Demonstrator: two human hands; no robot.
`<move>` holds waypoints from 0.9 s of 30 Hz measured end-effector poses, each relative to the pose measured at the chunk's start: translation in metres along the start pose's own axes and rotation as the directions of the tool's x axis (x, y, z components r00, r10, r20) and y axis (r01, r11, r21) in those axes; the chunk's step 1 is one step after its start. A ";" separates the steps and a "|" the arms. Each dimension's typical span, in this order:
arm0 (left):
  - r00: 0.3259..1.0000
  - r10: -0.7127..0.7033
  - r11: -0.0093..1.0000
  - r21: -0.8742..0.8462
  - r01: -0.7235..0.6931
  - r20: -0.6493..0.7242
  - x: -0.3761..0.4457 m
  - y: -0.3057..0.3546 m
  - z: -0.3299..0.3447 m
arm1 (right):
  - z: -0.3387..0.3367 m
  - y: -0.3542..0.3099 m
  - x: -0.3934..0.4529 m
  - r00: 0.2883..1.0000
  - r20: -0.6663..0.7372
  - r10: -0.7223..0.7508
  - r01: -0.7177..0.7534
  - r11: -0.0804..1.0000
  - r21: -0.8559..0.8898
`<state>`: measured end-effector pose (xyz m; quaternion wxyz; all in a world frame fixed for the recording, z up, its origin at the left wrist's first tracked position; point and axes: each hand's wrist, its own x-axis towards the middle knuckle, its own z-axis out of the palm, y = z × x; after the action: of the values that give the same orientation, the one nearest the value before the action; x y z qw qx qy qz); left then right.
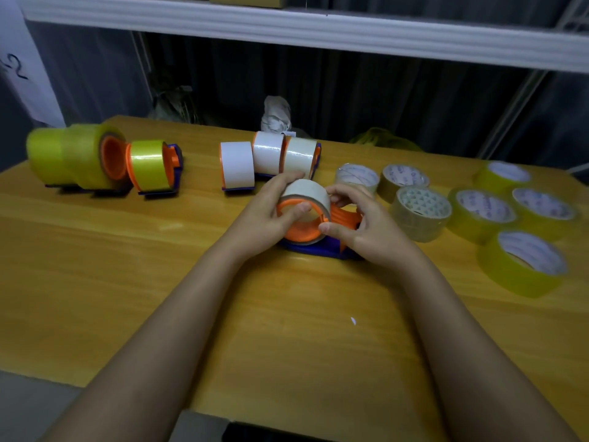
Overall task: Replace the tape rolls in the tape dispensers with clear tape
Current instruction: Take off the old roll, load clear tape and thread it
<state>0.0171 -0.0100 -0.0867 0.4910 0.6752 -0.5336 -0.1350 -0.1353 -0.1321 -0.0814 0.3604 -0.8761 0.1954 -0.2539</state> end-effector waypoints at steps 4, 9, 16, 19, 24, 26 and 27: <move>0.999 -0.033 0.997 -0.071 0.035 0.034 0.000 -0.002 -0.001 | -0.002 0.001 -0.004 1.000 0.016 0.015 -0.014 0.999 -0.041; 0.996 -0.030 0.997 -0.073 0.024 -0.083 0.000 -0.005 0.004 | 0.001 0.000 -0.007 0.998 -0.015 0.054 -0.055 0.997 -0.049; 0.975 0.044 0.999 0.012 -0.042 -0.219 -0.001 -0.008 0.009 | 0.004 0.001 -0.006 0.997 -0.058 0.054 -0.056 0.998 -0.026; 0.962 0.096 0.993 0.088 -0.076 -0.257 -0.001 -0.006 0.013 | 0.004 0.000 -0.006 0.996 -0.056 0.065 -0.067 0.997 -0.029; 0.966 0.061 0.998 0.042 -0.052 -0.252 -0.002 -0.004 0.013 | 0.006 -0.005 -0.007 0.997 -0.064 0.036 -0.047 0.983 -0.179; 0.977 -0.043 0.998 -0.064 0.031 -0.211 -0.003 -0.003 0.014 | 0.005 -0.006 -0.008 0.997 -0.067 0.022 -0.037 0.970 -0.239; 0.978 -0.093 0.992 -0.104 0.074 -0.189 -0.004 -0.002 0.014 | 0.006 -0.007 -0.009 0.998 -0.067 0.017 -0.032 0.971 -0.238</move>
<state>0.0065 -0.0141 -0.0962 0.5666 0.6824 -0.4473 -0.1148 -0.1379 -0.1202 -0.0827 0.2491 -0.9018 0.2469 -0.2525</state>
